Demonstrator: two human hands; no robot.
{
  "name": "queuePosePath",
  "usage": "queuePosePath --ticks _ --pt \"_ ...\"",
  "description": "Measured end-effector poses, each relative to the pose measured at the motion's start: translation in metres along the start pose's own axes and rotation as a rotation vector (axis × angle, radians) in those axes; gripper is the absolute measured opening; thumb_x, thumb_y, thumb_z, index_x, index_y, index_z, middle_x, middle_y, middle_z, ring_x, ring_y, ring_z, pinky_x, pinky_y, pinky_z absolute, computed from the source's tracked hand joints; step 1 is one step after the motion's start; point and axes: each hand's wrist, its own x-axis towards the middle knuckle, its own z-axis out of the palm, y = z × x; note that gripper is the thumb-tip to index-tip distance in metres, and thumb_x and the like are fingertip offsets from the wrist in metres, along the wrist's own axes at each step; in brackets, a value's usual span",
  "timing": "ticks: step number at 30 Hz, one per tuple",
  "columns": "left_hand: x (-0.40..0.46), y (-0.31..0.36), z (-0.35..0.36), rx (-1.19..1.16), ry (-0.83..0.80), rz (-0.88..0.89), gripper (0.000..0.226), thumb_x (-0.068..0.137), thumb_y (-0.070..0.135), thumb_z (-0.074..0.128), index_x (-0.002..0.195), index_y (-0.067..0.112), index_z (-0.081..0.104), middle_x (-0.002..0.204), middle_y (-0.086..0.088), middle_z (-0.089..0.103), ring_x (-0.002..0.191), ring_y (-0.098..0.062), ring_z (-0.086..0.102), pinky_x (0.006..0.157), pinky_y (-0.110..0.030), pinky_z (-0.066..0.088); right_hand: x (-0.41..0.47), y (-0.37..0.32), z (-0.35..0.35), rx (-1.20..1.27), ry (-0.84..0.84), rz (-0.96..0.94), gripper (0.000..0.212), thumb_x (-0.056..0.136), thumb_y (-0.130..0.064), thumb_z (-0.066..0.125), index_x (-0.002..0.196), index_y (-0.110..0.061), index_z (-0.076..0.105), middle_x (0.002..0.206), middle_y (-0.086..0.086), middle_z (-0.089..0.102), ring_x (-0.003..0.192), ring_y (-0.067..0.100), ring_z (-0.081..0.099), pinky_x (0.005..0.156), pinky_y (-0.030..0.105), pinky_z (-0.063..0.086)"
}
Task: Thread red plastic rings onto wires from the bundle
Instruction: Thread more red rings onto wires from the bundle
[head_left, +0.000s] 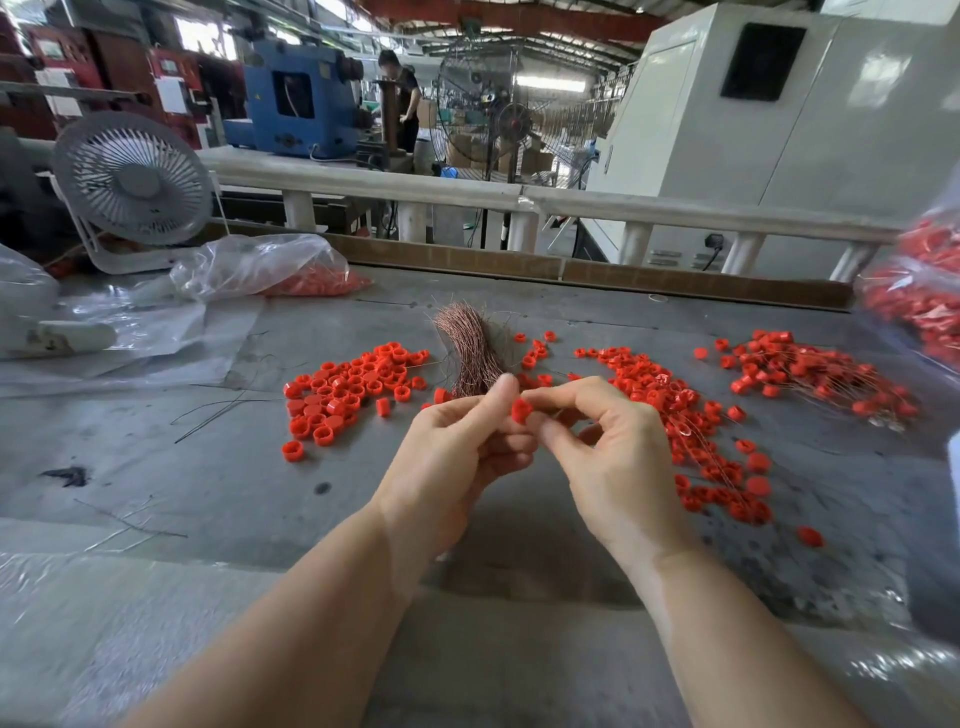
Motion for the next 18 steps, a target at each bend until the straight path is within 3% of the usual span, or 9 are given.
queuePosePath --ticks 5,10,18 --pt "0.0002 0.0030 -0.0008 -0.111 -0.028 -0.042 0.022 0.077 0.009 0.055 0.068 0.008 0.075 0.063 -0.007 0.068 0.057 -0.012 0.065 0.059 -0.022 0.057 0.0000 0.0013 -0.0017 0.018 0.060 0.024 0.019 0.079 -0.004 0.070 0.083 -0.022 0.071 0.083 -0.007 0.070 0.081 0.002 0.061 0.069 0.006 0.039" --pt "0.0004 0.0013 -0.0014 -0.065 -0.034 0.000 0.015 0.081 -0.001 0.055 0.087 0.002 0.068 0.065 -0.006 0.067 0.056 -0.008 0.062 0.058 -0.019 0.055 0.0006 -0.0009 -0.0013 0.067 0.056 0.037 0.023 0.079 -0.003 0.070 0.082 -0.026 0.069 0.082 -0.009 0.070 0.080 0.001 0.062 0.068 0.007 0.041" --pt "0.0001 0.0005 -0.0019 -0.066 -0.018 0.028 0.018 0.074 0.006 0.061 0.090 0.001 0.067 0.064 -0.006 0.066 0.055 -0.008 0.060 0.058 -0.019 0.054 0.0007 -0.0019 -0.0010 0.135 0.054 0.056 0.030 0.079 -0.001 0.069 0.079 -0.031 0.067 0.076 -0.016 0.068 0.072 -0.005 0.062 0.064 0.005 0.039"
